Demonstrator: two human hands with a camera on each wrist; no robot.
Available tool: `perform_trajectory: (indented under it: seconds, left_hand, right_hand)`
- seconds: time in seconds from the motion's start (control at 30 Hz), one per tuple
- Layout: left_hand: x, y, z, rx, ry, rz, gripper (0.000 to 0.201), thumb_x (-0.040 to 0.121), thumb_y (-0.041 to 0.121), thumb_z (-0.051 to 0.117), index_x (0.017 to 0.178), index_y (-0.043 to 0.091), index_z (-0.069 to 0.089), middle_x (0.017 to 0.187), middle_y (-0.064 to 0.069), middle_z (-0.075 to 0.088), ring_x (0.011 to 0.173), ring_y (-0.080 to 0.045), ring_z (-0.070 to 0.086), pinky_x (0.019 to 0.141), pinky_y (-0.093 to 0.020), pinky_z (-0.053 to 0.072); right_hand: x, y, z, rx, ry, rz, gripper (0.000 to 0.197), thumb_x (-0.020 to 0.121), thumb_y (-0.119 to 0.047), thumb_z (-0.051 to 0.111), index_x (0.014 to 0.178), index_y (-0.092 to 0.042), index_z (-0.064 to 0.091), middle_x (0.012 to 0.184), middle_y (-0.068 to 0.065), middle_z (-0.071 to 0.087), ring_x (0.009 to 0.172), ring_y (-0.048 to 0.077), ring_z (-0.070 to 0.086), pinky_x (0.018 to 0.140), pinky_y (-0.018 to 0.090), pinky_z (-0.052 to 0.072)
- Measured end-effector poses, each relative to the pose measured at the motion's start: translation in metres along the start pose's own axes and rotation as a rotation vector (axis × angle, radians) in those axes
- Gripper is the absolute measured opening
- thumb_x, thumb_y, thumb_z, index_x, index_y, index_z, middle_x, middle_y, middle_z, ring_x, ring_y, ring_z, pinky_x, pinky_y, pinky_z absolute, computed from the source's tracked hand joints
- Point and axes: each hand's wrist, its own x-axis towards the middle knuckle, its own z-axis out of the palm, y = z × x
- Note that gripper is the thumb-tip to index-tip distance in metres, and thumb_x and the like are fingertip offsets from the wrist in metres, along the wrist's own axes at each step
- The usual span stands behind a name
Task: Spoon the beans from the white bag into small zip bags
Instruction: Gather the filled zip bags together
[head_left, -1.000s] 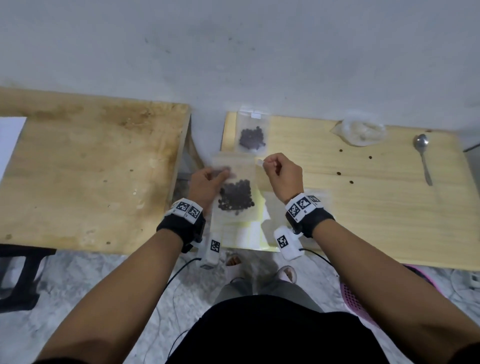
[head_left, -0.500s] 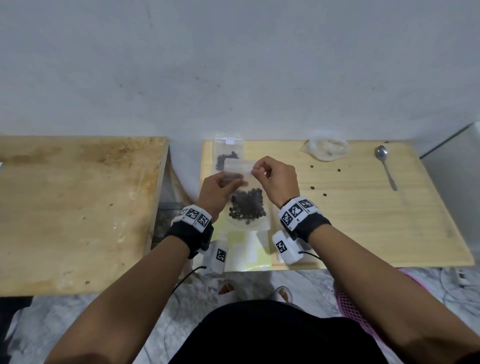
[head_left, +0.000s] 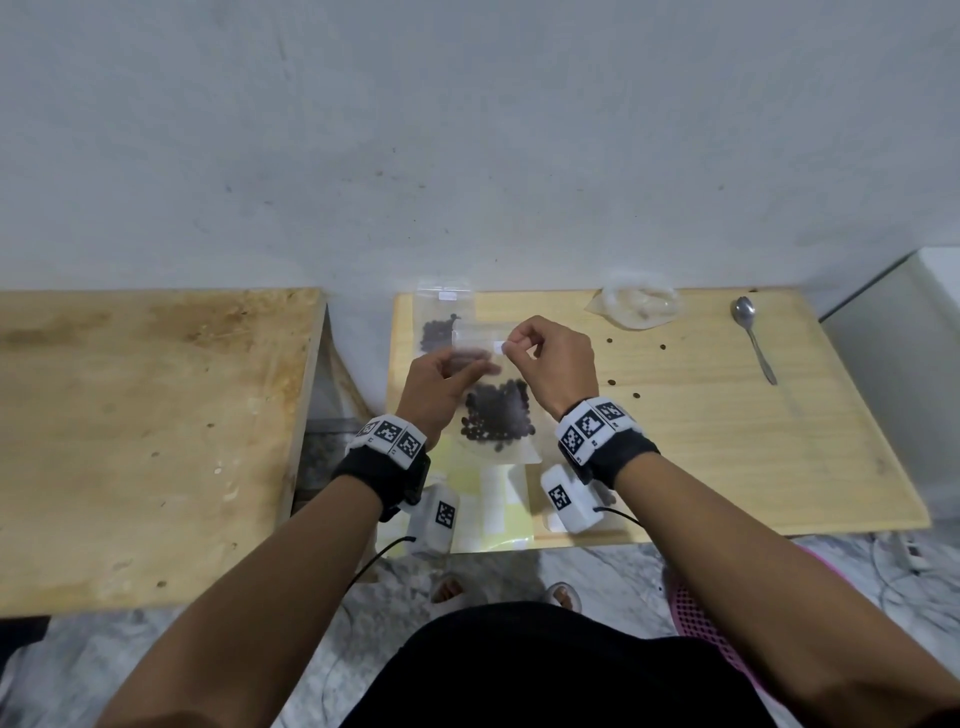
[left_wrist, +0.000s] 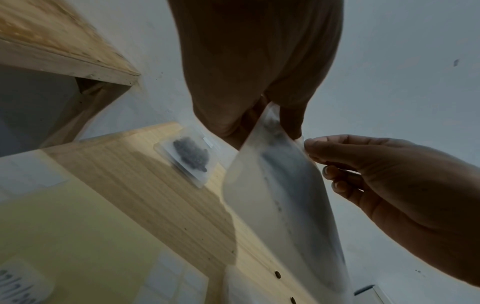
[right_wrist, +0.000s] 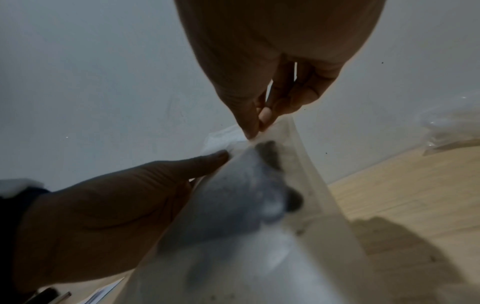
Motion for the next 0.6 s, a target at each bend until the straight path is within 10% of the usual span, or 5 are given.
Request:
perform_trajectory:
  seconds: [0.27,0.43,0.6]
  left_hand:
    - [-0.002,0.005,0.0,-0.046,0.01,-0.002,0.023,0.09,0.013,0.07,0.11,0.002,0.068,0.098,-0.013,0.076,0.082,-0.027,0.072,0.085,-0.049,0.058]
    - [-0.003,0.01,0.001,-0.125,0.016,-0.044,0.027,0.087,0.016,0.074,0.107,-0.001,0.066,0.1,-0.015,0.075,0.092,-0.035,0.071,0.085,-0.046,0.057]
    - [0.0,0.02,0.001,-0.168,0.007,-0.007,0.041,0.078,0.012,0.081,0.112,-0.005,0.067,0.101,-0.021,0.074,0.088,-0.035,0.072,0.086,-0.044,0.058]
  right_hand:
    - [0.001,0.001,0.001,0.184,0.026,0.197,0.052,0.078,-0.036,0.079,0.119,-0.017,0.051,0.109,0.0,0.051,0.092,0.011,0.051,0.079,0.022,0.041]
    - [-0.002,-0.002,-0.001,0.431,-0.13,0.244,0.025,0.086,-0.038,0.071,0.07,-0.025,0.057,0.061,-0.014,0.055,0.065,0.017,0.051,0.076,0.04,0.049]
    - [-0.003,-0.005,-0.002,0.436,-0.194,0.161,0.021,0.088,-0.037,0.068,0.09,-0.016,0.067,0.076,0.009,0.065,0.073,0.019,0.059,0.082,0.045,0.052]
